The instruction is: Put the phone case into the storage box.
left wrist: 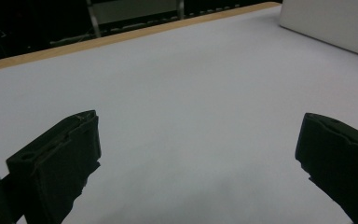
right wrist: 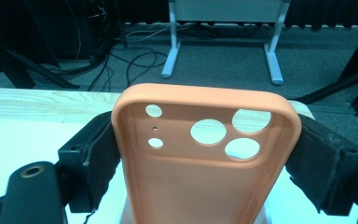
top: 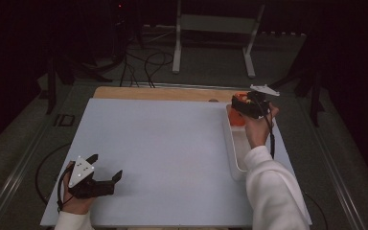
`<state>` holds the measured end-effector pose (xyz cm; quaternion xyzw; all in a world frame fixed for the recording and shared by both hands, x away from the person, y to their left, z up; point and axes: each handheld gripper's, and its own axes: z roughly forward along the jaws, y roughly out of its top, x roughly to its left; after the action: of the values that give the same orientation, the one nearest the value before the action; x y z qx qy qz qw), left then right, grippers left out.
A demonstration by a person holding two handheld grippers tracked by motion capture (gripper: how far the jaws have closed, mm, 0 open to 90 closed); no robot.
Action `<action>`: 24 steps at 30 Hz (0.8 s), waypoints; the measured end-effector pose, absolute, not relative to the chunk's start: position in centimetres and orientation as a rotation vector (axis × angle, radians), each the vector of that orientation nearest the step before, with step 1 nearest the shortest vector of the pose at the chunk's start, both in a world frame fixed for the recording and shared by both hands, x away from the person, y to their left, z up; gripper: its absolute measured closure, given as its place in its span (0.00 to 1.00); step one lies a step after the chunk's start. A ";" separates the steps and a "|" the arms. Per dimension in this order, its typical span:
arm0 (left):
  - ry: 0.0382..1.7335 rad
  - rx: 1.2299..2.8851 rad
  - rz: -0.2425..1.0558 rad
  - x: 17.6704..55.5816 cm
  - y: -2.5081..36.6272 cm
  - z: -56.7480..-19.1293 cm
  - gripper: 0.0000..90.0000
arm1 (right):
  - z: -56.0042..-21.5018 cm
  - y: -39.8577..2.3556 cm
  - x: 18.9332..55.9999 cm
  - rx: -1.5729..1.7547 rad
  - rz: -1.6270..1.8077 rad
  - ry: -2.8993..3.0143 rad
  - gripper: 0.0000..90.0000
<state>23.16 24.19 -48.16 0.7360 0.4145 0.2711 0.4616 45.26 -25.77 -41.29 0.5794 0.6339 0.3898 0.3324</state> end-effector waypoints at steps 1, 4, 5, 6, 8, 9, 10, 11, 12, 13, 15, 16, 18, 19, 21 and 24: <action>1.020 1.811 0.667 23.2 24.2 -48.2 0.01 | -41.3 -25.8 45.3 1.513 1.019 1.657 0.18; 1.018 1.812 0.666 23.2 24.2 -48.2 0.01 | -41.3 -25.7 45.3 1.512 1.013 1.658 0.18; 1.018 1.811 0.666 23.2 24.2 -48.2 0.01 | -41.4 -25.7 45.3 1.513 1.015 1.658 0.18; 1.018 1.811 0.666 23.2 24.2 -48.2 0.01 | -41.4 -25.7 45.4 1.514 1.012 1.658 0.18; 1.019 1.811 0.666 23.2 24.2 -48.2 0.01 | -41.5 -25.6 45.4 1.513 1.007 1.661 0.18; 1.019 1.810 0.665 23.2 24.2 -48.2 0.01 | -41.5 -25.6 45.4 1.514 1.008 1.662 0.18; 1.019 1.810 0.666 23.2 24.2 -48.2 0.01 | -41.5 -25.6 45.5 1.513 1.008 1.663 0.18; 1.020 1.812 0.666 23.2 24.2 -48.2 0.01 | -41.5 -25.6 45.5 1.512 1.008 1.663 0.18; 1.019 1.811 0.665 23.2 24.2 -48.2 0.01 | -41.5 -25.6 45.5 1.512 1.007 1.665 0.18; 1.020 1.811 0.664 23.2 24.2 -48.2 0.01 | -41.6 -25.6 45.5 1.512 1.005 1.667 0.18; 1.021 1.811 0.663 23.2 24.2 -48.2 0.01 | -41.6 -25.5 45.5 1.514 1.003 1.667 0.18; 1.021 1.811 0.663 23.2 24.2 -48.2 0.01 | -41.7 -25.6 45.6 1.513 1.001 1.670 0.18; 1.021 1.810 0.663 23.2 24.2 -48.3 0.01 | -41.7 -25.6 45.6 1.518 0.999 1.672 0.18; 1.022 1.811 0.663 23.2 24.2 -48.3 0.01 | -41.7 -25.6 45.6 1.517 0.999 1.674 0.18; 1.021 1.811 0.663 23.2 24.2 -48.3 0.01 | -41.8 -25.5 45.7 1.519 0.995 1.676 0.18; 1.022 1.811 0.663 23.2 24.2 -48.3 0.01 | -41.9 -25.5 45.7 1.522 0.992 1.676 0.18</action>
<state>23.20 24.17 -48.25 0.7363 0.4152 0.2696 0.4612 45.71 -25.55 -41.86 0.5814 0.6405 0.3790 0.3287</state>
